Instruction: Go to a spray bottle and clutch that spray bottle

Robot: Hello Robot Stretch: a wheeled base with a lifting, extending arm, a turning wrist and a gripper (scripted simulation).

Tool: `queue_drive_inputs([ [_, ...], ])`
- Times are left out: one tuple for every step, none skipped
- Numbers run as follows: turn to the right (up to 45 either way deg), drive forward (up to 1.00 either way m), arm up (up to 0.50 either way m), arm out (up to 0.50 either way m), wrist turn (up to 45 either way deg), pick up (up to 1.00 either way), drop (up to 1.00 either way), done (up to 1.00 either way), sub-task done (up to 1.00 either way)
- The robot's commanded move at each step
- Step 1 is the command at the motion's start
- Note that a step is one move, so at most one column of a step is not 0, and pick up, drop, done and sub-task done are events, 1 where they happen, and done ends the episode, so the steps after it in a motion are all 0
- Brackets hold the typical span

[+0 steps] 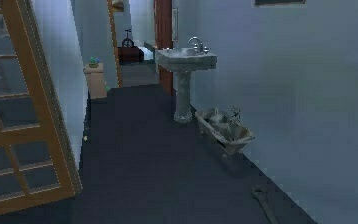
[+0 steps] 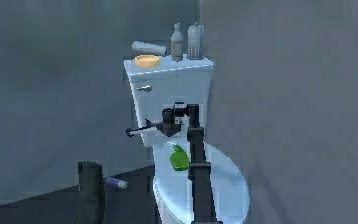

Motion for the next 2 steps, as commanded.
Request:
queue_drive_inputs([
  [0.0, 0.0, 0.0, 0.0, 45.0, 0.0, 0.0, 0.0, 0.0],
  [0.0, 0.0, -0.3, 0.0, 0.0, 0.0, 0.0, 0.0, 0.0],
])
